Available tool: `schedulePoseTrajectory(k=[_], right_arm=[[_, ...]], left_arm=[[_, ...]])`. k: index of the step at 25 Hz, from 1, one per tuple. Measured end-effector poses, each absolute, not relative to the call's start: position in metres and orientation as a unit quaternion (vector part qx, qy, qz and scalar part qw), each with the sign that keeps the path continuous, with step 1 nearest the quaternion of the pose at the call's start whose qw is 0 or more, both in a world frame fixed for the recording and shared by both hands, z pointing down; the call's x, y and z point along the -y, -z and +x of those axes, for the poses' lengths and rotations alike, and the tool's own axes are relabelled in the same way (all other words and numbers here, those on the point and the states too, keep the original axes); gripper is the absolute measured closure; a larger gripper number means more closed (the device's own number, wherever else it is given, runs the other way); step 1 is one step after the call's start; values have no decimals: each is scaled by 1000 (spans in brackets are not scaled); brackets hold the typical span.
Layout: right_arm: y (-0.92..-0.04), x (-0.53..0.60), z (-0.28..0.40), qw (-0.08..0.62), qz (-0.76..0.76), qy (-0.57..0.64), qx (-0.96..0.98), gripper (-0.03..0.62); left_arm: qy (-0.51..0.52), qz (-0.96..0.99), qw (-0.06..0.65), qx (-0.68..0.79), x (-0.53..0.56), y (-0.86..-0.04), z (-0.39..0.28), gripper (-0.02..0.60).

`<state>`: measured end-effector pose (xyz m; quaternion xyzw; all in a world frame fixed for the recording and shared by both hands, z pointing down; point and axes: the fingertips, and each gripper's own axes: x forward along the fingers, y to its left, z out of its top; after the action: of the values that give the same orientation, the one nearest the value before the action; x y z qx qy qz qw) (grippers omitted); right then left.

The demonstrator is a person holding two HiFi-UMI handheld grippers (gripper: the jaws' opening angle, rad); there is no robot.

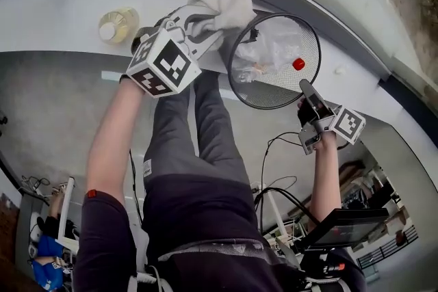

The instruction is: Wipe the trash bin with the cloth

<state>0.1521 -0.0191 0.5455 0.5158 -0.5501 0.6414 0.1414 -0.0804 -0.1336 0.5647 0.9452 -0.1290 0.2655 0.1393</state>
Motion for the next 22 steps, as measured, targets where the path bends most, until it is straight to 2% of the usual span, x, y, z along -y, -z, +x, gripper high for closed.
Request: schedulePoseTrajectory(k=[5,8,15,18,20,22], right_arm=[[-538,12,153,88,527,-671,514,539],[-529,-2,149,55,535,-696,476,539],[-534,-33,128,-66,539,-754,370,534],[-532,-43,120,-47,551,-740,383,534],[-532,-43,128,13,581,-703,410,533],[-522,-22,138,86,604,-640,466,493]], left_arm=[[-259,949,156,93,98,-558,-75,517],[-285,948,134,53,72,-551,-75,517],[-304,940,139,68,46,-548,-70,517],[-293,937,169,91,47,-543,-75,517],[-293,934,176,108,61,-544,-80,517],[-302,930,163,128,83,-542,-85,517]])
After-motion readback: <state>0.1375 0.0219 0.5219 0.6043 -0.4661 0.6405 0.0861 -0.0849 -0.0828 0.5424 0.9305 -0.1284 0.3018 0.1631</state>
